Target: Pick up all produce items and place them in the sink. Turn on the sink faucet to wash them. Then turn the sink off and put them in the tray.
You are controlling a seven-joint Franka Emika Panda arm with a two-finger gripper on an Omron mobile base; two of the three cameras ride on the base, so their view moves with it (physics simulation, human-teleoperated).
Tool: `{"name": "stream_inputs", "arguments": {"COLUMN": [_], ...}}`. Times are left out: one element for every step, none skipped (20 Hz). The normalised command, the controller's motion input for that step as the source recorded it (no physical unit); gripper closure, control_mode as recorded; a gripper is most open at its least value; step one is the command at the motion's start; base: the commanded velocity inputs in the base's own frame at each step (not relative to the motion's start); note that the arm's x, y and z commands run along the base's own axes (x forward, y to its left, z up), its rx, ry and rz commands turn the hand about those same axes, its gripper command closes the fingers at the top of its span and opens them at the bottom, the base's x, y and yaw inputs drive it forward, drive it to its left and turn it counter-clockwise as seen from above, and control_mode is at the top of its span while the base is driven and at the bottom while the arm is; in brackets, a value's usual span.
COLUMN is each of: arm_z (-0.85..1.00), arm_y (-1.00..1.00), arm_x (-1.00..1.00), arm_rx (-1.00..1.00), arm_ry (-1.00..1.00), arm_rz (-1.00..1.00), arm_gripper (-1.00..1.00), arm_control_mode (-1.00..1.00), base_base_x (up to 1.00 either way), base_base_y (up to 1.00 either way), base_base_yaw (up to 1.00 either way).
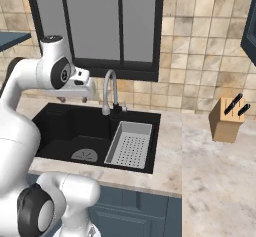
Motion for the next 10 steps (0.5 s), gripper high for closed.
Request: {"name": "stream_inputs", "arguments": {"arm_z": [0.0,0.0,0.0,-0.02,-0.01,-0.02,-0.04,-0.08,-0.06,-0.09], "arm_y": [0.8,0.86,0.82,0.87,0.81,0.91,0.92,0.87,0.84,0.85], "arm_x": [-0.22,-0.22,-0.21,-0.15,-0.14,-0.12,-0.12,-0.17,-0.13,-0.06], "arm_rx": [-0.05,-0.03,-0.02,-0.02,-0.01,-0.03,-0.04,-0.03,-0.02,-0.03], "arm_ry": [0.0,0.0,0.0,0.0,0.0,0.01,0.02,0.01,0.02,0.04], "arm_rz": [0.02,0.02,0.03,0.03,0.04,0.03,0.03,0.04,0.04,0.03], "arm_gripper": [-1.0,-1.0,-1.0,-1.0,-1.0,-1.0,-1.0,-1.0,-1.0,-1.0], "arm_control_mode": [-1.0,-1.0,-1.0,-1.0,-1.0,-1.0,-1.0,-1.0,-1.0,-1.0], "base_base_x": [0.0,0.0,0.0,0.0,0.0,0.0,0.0,0.0,0.0,0.0], "base_base_y": [0.0,0.0,0.0,0.0,0.0,0.0,0.0,0.0,0.0,0.0], "base_base_yaw": [0.0,0.0,0.0,0.0,0.0,0.0,0.0,0.0,0.0,0.0]}}
